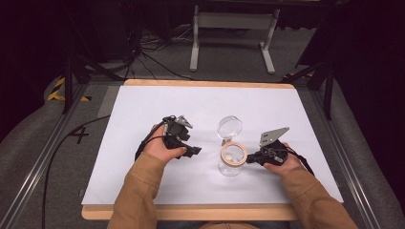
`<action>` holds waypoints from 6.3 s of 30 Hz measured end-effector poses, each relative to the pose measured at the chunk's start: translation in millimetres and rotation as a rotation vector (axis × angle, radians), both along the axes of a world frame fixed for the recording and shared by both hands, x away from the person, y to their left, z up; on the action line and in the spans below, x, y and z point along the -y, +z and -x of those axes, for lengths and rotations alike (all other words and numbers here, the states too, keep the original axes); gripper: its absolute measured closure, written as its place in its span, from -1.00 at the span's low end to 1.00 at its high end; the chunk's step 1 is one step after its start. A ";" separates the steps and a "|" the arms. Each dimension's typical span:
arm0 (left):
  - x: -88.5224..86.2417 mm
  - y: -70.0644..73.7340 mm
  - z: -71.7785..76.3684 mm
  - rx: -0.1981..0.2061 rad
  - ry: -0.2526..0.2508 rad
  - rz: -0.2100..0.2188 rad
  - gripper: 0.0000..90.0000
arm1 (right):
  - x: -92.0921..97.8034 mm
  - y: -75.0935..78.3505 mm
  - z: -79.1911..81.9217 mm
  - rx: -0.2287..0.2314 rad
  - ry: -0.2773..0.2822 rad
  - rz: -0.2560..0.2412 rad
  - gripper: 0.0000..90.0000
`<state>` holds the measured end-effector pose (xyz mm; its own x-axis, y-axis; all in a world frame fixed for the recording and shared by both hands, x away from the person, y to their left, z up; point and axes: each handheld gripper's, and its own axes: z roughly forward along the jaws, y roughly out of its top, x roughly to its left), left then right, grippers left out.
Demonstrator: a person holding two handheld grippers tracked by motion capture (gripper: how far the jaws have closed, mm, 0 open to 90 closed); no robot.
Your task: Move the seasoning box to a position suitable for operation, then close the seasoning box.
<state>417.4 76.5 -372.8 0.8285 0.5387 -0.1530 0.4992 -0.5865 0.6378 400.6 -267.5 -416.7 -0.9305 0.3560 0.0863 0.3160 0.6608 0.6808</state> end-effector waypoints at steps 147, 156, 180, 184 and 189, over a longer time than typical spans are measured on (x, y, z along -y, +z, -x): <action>-45.3 44.1 6.1 0.049 0.055 0.041 0.61 | -36.7 64.7 32.9 -0.032 0.032 -0.130 0.99; -45.6 43.4 6.1 0.039 0.045 0.037 0.61 | -39.0 60.0 33.8 -0.089 0.069 -0.087 0.99; -43.9 43.2 8.6 0.046 0.056 0.047 0.61 | -38.5 71.3 39.7 -0.071 0.109 -0.086 0.99; -45.9 43.4 11.9 0.049 0.063 0.044 0.61 | -29.4 84.7 38.5 -0.007 0.063 -0.140 0.98; -51.4 41.5 14.6 0.045 0.086 0.046 0.58 | -11.3 97.4 31.0 0.052 -0.010 -0.187 0.87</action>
